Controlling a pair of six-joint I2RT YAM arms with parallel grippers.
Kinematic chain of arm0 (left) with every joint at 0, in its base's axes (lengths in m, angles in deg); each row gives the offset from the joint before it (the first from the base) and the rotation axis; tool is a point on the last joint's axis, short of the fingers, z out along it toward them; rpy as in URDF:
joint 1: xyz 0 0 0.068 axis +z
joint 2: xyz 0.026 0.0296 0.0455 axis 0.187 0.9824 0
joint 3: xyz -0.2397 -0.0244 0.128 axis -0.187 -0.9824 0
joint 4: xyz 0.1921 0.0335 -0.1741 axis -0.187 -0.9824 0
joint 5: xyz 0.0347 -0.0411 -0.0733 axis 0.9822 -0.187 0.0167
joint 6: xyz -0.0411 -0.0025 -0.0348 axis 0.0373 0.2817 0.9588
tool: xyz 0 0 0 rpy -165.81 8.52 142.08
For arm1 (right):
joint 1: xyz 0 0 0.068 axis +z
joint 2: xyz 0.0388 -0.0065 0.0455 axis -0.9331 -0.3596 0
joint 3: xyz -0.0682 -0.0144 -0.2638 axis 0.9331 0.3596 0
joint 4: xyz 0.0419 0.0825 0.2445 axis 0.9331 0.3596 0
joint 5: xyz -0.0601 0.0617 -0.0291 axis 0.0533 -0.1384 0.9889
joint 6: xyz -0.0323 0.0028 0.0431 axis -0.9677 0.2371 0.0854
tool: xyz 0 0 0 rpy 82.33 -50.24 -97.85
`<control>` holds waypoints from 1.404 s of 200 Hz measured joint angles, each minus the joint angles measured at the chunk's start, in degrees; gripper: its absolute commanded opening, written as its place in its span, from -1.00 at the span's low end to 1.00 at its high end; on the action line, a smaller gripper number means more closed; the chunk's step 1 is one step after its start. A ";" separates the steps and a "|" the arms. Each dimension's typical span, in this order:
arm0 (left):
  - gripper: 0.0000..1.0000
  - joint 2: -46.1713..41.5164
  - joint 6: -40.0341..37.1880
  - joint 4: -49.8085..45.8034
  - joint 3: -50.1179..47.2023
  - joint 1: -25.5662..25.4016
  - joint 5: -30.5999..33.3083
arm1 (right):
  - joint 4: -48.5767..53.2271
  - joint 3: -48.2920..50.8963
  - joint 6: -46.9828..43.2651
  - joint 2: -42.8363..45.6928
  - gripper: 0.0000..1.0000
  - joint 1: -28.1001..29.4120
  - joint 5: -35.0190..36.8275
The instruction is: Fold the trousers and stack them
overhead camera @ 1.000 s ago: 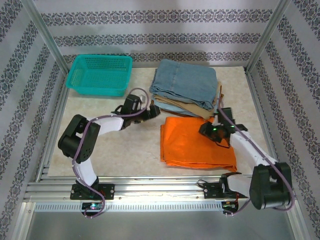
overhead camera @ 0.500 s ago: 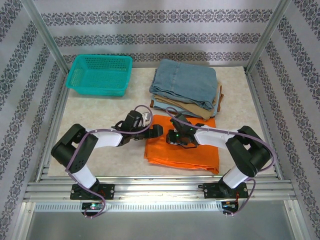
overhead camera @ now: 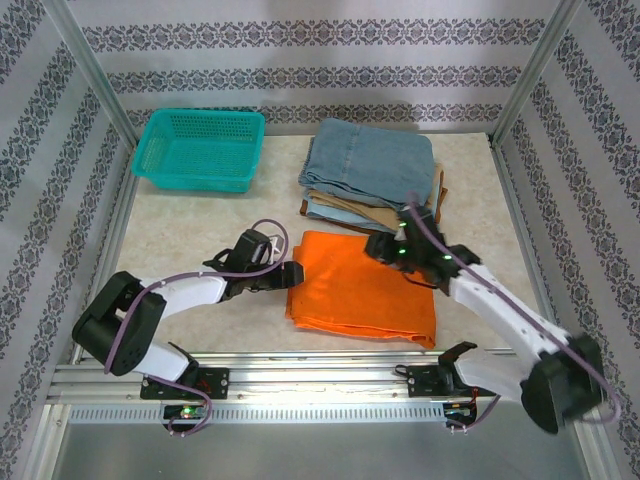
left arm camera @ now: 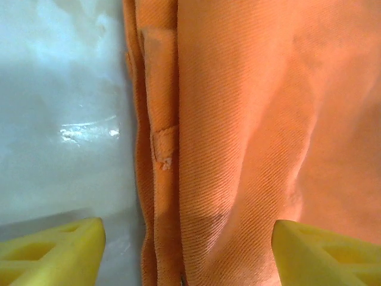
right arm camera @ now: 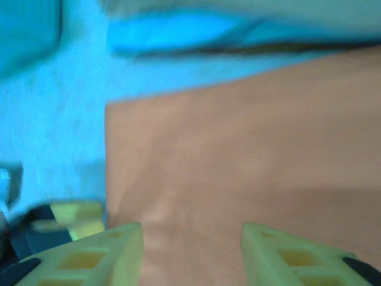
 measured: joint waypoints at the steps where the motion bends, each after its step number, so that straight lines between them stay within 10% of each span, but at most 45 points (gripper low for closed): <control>1: 0.63 0.13 0.00 0.00 0.04 0.00 0.00 | 0.72 0.00 -0.37 0.72 0.32 -0.94 0.37; 39: 0.78 3.82 -0.39 -2.99 3.87 0.13 -1.44 | 7.82 7.15 -4.24 6.14 0.57 -16.74 2.86; 76: 0.38 6.29 1.33 -3.87 4.92 1.60 -3.28 | 9.18 17.00 -5.05 3.10 0.58 -23.74 -0.79; 149: -0.34 8.50 5.92 -1.38 4.11 3.91 -5.14 | 5.29 18.34 -6.82 -1.31 -0.39 -23.71 -9.09; 172: -0.31 8.96 6.05 -0.83 4.20 4.02 -5.57 | 4.37 18.34 -7.69 -0.98 -0.57 -23.71 -12.31; 205: 0.37 8.59 6.08 0.22 4.94 3.67 -7.63 | 3.96 18.34 -8.07 -0.55 -0.59 -23.71 -13.99; 237: 0.43 9.46 5.07 3.41 6.21 1.88 -9.49 | 3.89 18.34 -8.11 -0.37 -0.56 -23.71 -14.01; 256: 0.29 10.38 4.15 2.86 7.06 1.44 -9.40 | 3.78 18.34 -8.09 -0.42 -0.66 -23.71 -14.03; 281: -0.38 12.63 3.61 3.85 7.61 1.01 -9.38 | 3.45 18.34 -8.17 -0.50 -0.92 -23.71 -14.51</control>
